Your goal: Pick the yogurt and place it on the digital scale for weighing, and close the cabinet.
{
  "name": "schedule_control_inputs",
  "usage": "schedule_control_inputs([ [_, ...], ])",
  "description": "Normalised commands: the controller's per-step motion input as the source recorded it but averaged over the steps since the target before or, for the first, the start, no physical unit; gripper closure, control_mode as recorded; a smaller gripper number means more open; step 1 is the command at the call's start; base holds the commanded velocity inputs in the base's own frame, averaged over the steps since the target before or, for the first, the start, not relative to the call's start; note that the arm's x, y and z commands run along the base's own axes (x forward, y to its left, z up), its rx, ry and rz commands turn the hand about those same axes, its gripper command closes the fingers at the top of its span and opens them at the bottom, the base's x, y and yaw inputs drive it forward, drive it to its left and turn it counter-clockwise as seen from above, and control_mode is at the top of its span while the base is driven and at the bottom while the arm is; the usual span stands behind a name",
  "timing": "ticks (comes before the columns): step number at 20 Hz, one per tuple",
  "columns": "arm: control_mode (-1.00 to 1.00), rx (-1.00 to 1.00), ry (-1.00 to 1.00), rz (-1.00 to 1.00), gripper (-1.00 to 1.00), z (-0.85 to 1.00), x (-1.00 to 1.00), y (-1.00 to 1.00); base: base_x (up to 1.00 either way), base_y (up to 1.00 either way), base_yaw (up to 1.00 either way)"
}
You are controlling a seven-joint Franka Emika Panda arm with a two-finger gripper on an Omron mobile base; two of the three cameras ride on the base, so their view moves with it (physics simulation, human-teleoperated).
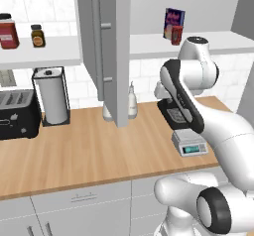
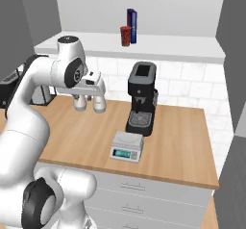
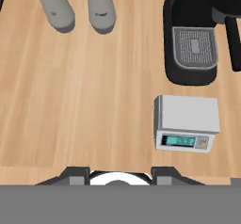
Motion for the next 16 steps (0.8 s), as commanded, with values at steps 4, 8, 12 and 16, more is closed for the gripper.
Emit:
schedule_control_inputs([
  [4,-1.00,0.00,-0.05,0.00,-1.00,0.00,-0.37,0.00,0.00,0.00,0.00],
  [8,-1.00,-0.01,-0.17,0.00,-1.00,0.05,-0.68,0.00,0.00,0.00,0.00],
  [12,-1.00,0.00,-0.33,0.00,-1.00,0.20,-0.66,0.00,0.00,0.00,0.00],
  [16,-1.00,0.00,-0.33,-0.01,-1.00,0.42,-0.52,0.00,0.00,0.00,0.00],
])
